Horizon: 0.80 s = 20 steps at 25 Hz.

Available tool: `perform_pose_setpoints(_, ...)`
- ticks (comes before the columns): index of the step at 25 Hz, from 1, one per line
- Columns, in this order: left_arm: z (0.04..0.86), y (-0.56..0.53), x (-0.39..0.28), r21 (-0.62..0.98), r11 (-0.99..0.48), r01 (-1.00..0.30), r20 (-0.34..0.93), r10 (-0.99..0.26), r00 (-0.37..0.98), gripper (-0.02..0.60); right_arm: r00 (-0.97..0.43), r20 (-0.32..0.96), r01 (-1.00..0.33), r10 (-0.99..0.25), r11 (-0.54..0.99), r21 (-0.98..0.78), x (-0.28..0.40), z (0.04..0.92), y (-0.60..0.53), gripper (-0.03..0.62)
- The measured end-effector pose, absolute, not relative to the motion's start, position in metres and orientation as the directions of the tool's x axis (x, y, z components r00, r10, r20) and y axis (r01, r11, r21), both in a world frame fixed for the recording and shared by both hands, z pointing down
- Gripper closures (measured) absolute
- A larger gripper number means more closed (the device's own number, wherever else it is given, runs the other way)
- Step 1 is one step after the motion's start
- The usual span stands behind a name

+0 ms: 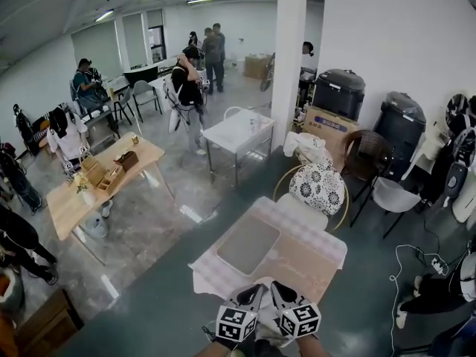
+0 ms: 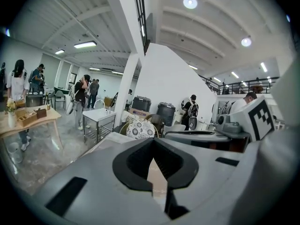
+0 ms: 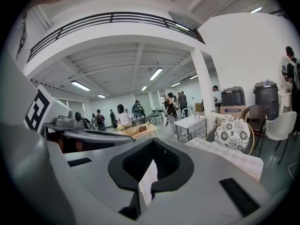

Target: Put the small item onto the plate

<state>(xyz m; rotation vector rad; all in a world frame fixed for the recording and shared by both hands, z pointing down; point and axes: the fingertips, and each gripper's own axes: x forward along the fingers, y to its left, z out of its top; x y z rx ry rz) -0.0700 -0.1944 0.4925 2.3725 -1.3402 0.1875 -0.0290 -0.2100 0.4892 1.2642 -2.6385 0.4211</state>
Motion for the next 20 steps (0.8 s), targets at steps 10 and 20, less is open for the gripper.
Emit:
perform_pose_setpoints(10, 0.487, -0.185, -0.085, 0.286, -0.440, -0.852, 0.287, -0.809, 0.514, 0.575, -0.618, 0.278, -0.783, -0.735, 0.605, -0.144, -0.040, 0.482, -0.199, 0.580)
perform_pose_setpoints(20, 0.499, -0.194, -0.084, 0.283, -0.432, -0.856, 0.299, -0.809, 0.507, 0.575, -0.611, 0.289, -0.788, -0.737, 0.599, -0.141, -0.035, 0.494, -0.209, 0.580)
